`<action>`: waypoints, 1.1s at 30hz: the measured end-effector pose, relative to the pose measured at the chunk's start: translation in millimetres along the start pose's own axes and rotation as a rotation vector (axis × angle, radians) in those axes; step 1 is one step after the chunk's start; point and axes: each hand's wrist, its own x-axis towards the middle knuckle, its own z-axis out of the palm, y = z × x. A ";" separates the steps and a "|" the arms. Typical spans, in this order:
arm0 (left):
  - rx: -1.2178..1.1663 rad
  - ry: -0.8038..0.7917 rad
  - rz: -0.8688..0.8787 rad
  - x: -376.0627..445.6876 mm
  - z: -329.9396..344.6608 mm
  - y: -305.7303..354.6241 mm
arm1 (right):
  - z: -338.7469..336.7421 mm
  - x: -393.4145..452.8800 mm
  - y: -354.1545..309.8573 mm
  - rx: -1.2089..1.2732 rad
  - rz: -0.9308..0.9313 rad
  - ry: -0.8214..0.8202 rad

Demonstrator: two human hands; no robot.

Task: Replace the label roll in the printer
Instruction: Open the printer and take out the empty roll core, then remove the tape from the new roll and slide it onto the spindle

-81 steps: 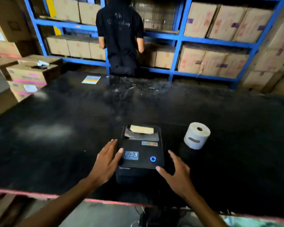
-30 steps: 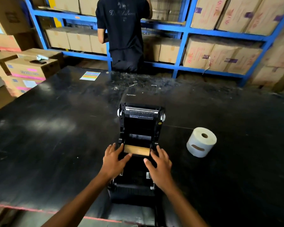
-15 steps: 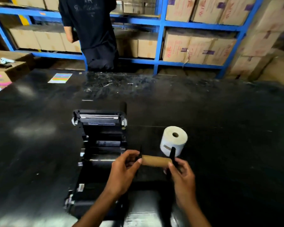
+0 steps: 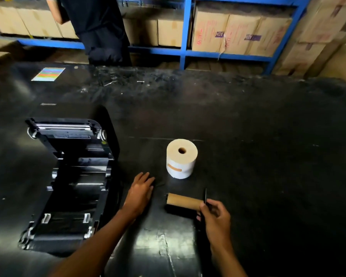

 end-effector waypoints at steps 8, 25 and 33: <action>-0.840 -0.398 -0.255 -40.0 -50.9 50.3 | -4.3 26.5 -5.2 -0.152 -0.033 -0.162; -0.344 -0.110 -0.296 -35.6 -19.6 17.3 | 3.1 58.2 10.2 -0.808 -0.166 -0.334; -0.843 -0.076 -0.609 22.9 -28.6 36.9 | 58.9 87.1 -73.1 -0.762 -0.503 -0.337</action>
